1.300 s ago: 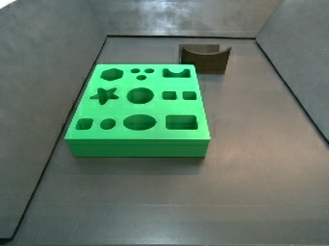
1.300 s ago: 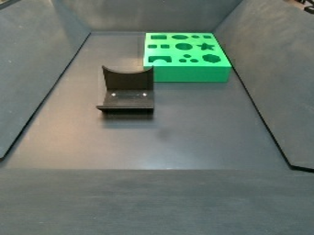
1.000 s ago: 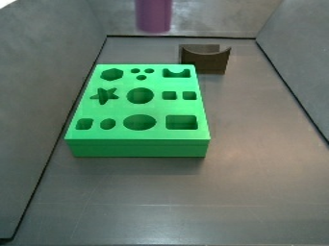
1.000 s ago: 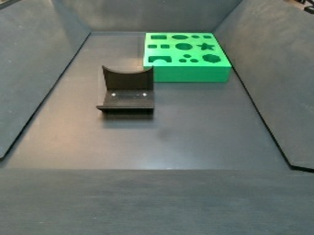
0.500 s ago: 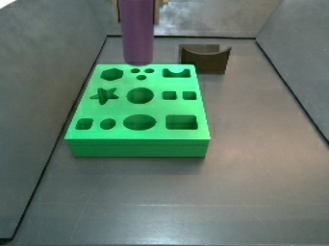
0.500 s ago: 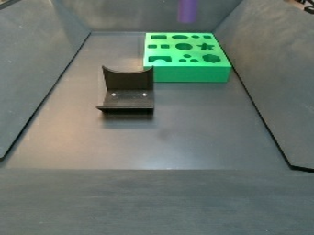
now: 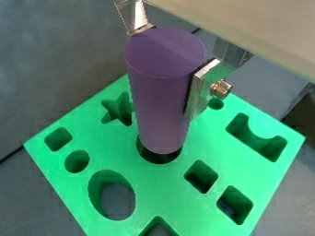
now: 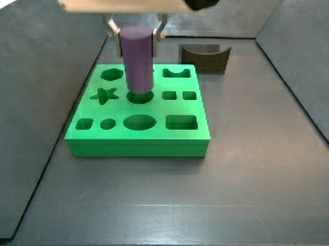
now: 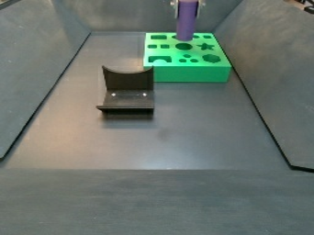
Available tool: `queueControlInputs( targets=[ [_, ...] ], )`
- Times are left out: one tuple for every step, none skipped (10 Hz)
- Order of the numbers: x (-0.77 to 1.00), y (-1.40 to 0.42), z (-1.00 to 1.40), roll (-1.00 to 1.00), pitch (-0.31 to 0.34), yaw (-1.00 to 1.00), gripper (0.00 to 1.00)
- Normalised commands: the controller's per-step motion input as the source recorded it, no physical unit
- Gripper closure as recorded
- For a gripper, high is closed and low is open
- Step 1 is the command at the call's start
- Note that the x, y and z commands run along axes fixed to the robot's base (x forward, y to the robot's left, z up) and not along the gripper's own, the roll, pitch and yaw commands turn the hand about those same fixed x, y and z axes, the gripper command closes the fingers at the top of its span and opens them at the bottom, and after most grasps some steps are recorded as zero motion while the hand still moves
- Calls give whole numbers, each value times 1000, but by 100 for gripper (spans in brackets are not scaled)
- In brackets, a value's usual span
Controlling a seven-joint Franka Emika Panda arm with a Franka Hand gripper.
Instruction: Insert the round object.
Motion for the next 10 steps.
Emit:
queueControlInputs(
  targets=[
    [-63,0,-380,-83,-131,0,100],
    [-100,0,-380,-74,-136,0,100],
    [-180,0,-391,-80,-134,0,100],
    [-89,0,-440,-80,-111,0,100],
    [0,0,-540,-13,-49,0,100],
    [0,-9,-569,-7,-53,0,100],
    [0,-40,-603,-43,-59,0,100],
    [0,-57,-611,-51,-74,0,100],
    [0,0,-314,-67,-50,0,100],
    [0,0,0,0,0,0,100]
  ],
)
